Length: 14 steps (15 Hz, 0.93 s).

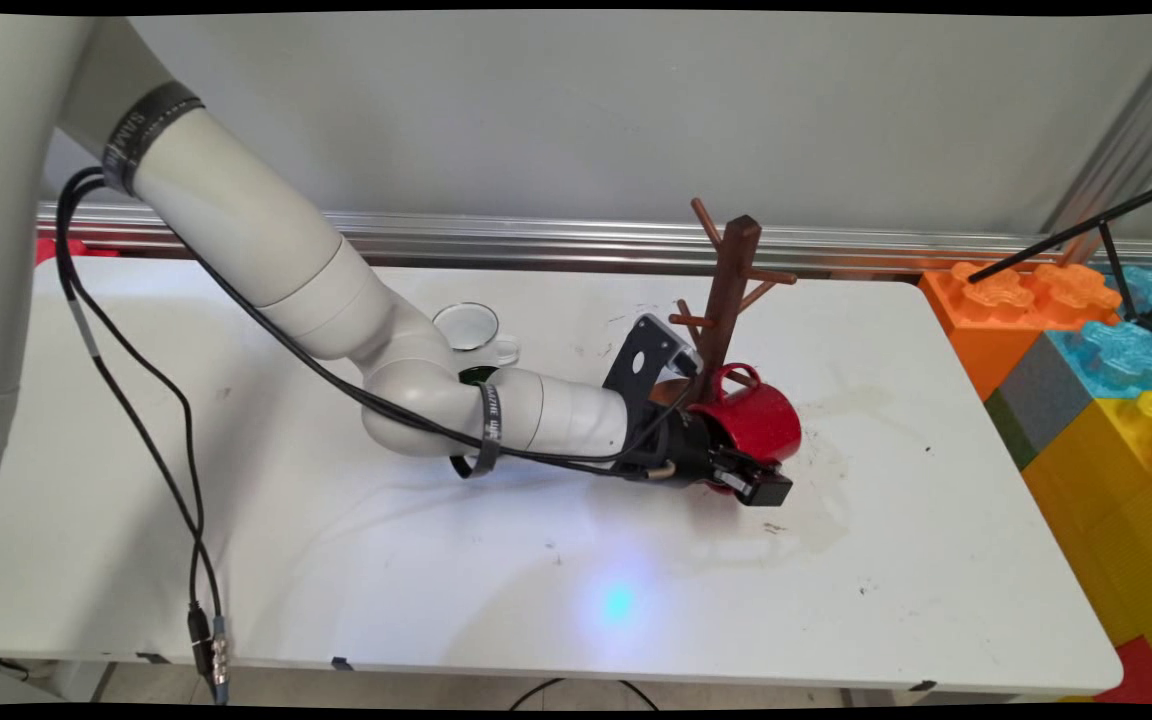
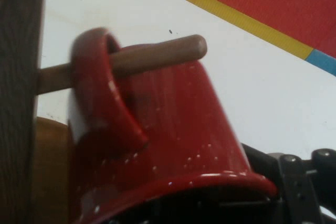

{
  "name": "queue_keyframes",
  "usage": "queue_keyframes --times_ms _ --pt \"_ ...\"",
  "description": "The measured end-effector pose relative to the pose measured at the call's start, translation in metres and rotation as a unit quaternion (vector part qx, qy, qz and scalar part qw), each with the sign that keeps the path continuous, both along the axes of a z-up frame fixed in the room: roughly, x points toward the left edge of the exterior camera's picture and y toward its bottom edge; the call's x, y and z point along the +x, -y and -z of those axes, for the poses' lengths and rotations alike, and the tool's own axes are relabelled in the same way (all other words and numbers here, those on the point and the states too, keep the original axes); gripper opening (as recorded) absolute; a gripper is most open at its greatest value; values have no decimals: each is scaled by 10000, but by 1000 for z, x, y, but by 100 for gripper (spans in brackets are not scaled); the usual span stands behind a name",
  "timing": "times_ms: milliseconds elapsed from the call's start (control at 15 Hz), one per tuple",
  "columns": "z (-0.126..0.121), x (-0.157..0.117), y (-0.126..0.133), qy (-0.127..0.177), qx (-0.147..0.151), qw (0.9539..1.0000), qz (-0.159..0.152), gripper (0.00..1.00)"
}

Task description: Place the picked object on the table

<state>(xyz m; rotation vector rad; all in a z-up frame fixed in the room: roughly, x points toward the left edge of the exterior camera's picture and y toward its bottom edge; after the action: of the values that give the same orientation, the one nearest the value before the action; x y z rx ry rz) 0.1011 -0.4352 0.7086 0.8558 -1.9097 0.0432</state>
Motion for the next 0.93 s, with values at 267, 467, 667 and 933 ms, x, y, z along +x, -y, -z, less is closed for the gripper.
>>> queue_keyframes --times_ms 267,467,667,933 --pt "-6 -1 1 -5 -56 10000 -39 0" --pt "-14 -2 -1 -9 -118 9999 -28 0" --pt "-23 -2 -4 -10 -166 9999 4 0" --pt "-29 -1 -8 5 -193 9998 49 0"
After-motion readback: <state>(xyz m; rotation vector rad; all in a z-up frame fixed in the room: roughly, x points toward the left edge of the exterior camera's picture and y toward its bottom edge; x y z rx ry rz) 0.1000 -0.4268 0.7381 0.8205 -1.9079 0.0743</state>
